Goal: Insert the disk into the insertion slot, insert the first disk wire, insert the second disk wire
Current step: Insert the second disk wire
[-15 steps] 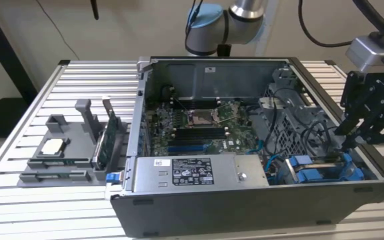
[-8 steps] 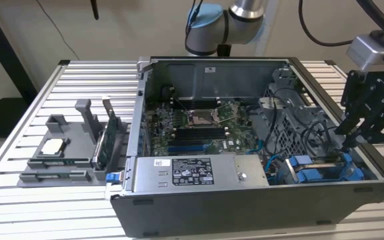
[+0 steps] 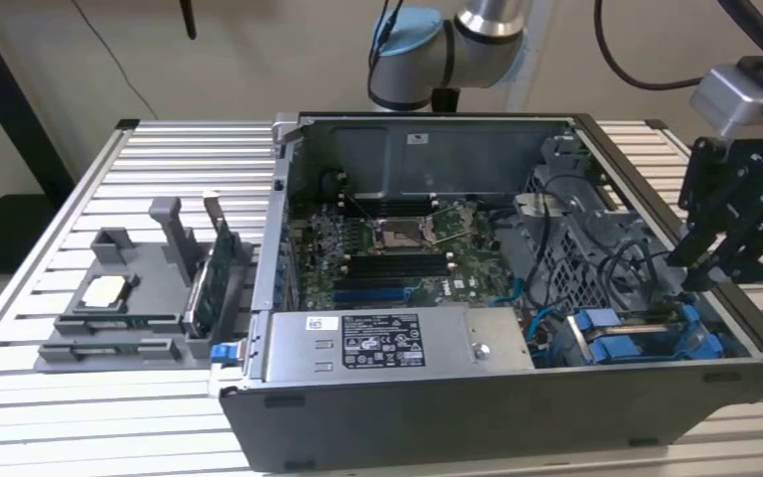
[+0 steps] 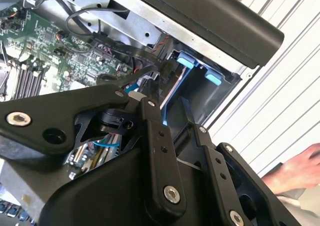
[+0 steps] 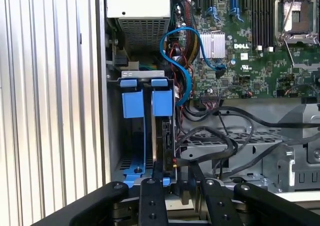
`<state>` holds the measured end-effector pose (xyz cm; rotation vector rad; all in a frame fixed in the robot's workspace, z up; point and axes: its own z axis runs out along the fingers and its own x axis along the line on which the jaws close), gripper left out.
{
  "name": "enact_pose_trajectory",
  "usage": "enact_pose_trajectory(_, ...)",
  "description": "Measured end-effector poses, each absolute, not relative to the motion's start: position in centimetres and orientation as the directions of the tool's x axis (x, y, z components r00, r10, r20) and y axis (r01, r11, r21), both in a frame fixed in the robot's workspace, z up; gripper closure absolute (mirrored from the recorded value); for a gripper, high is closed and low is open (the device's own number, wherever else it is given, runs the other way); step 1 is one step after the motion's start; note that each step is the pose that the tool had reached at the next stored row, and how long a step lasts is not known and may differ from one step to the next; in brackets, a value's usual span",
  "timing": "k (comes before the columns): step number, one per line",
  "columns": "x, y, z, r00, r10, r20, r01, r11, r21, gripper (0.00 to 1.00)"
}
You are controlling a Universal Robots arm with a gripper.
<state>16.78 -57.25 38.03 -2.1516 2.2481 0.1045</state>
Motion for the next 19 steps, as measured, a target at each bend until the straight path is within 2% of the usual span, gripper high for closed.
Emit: enact_pose_trajectory(19, 17.11, -57.07, 38.17, -0.041, -0.997, -0.071, -0.999, 0.04, 0.014, 0.66)
